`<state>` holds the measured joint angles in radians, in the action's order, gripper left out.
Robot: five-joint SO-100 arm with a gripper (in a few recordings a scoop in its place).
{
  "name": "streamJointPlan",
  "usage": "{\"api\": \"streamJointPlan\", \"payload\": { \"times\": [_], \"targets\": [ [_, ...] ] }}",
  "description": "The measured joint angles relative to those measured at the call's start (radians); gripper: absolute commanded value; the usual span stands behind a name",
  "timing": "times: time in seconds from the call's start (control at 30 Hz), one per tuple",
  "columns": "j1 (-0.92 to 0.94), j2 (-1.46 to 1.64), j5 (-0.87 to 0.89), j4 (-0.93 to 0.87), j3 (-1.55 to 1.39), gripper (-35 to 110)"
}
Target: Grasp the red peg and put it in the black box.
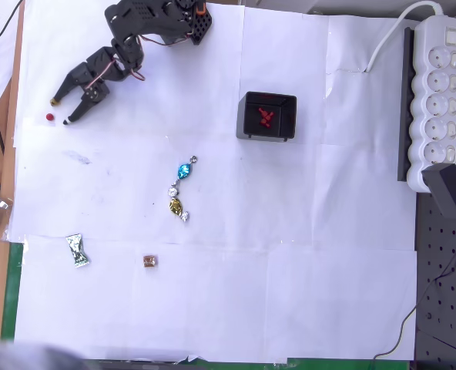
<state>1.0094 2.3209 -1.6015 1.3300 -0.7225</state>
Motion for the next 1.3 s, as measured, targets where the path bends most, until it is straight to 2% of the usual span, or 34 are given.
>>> {"api": "streamJointPlan", "payload": {
  "times": [0.33, 0.47, 0.97, 1.03, 1.3],
  "targets": [
    [0.003, 0.021, 0.000, -0.003, -0.051, 25],
    [0.003, 0.029, -0.015, -0.018, -0.071, 34],
    [-0.002, 0.041, -0.052, -0.058, -0.114, 34],
    [-0.008, 0.041, -0.052, -0.058, -0.124, 41],
    [-0.021, 0.041, -0.055, -0.081, -0.152, 41]
  ]
}}
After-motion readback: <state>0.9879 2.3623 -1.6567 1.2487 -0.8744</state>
